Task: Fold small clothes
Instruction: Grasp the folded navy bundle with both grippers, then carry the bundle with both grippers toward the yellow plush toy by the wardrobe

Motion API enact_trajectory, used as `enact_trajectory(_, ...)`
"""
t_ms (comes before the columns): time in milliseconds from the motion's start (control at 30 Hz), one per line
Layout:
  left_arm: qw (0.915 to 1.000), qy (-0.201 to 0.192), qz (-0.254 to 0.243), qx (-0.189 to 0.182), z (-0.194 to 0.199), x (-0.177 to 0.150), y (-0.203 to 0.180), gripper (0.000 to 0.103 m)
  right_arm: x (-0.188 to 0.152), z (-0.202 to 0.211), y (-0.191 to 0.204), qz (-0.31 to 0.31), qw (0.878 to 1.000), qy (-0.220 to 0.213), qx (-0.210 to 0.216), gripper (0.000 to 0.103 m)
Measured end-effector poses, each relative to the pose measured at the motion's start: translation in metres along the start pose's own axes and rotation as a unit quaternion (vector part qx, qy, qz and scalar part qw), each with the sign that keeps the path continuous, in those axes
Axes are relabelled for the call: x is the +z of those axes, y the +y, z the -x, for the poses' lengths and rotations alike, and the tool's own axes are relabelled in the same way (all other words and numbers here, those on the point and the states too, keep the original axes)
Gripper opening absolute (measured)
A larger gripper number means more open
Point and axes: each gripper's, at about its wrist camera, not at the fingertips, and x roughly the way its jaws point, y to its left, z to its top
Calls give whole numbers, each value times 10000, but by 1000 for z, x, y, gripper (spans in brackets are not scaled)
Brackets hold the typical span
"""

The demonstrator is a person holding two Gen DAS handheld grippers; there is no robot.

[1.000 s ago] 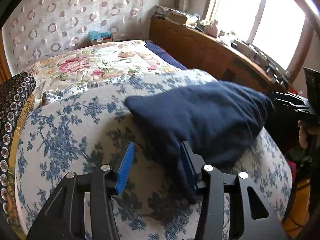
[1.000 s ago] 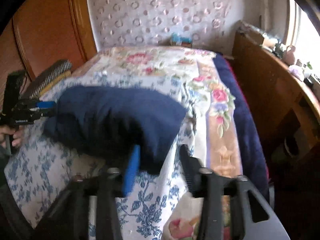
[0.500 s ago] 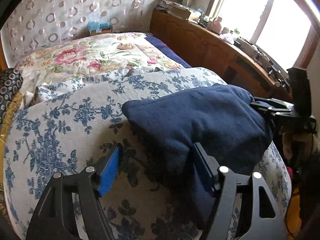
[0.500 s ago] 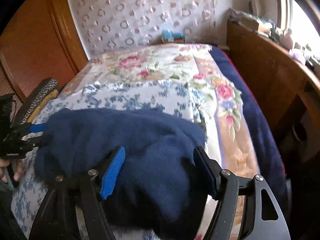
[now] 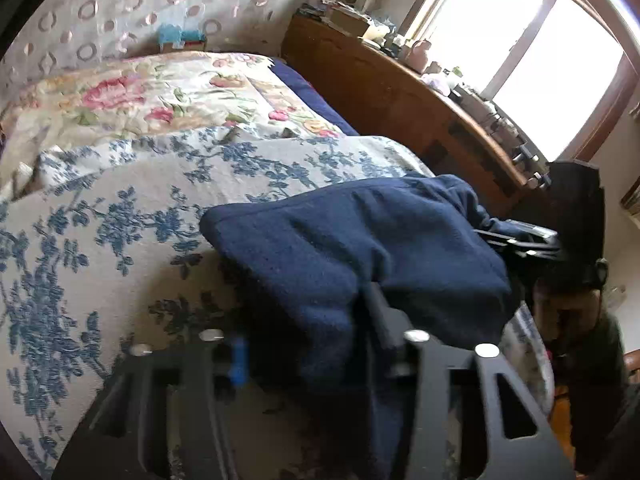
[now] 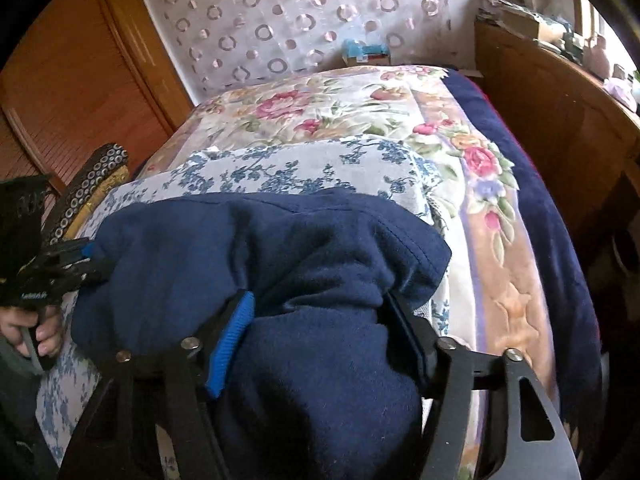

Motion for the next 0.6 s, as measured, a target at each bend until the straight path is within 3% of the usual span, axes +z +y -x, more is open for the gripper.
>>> enact_trajectory(100,9997,13,51,-255,2,-1,-2,21,-3,1,0,8,9999,-28,139,42)
enact_trajectory(167,9996,-165,-114,-180,11,-2,-12,20,-6,4,0,7,9999,-128,105,33)
enact_trajectory(267,9978,-477,-450,-124,32,-3,-35,19,-6,22,10,267,9985,-400,-273,20)
enact_trajectory(367,9941,-830,-694,-80,55,-2,-55,18,-7,43,26,597,9946,-684,-496,18)
enact_trajectory(600,9859,-1455,-825,103,112,-2,-61,18,4,80,41,668,9901,-1191,-326,18)
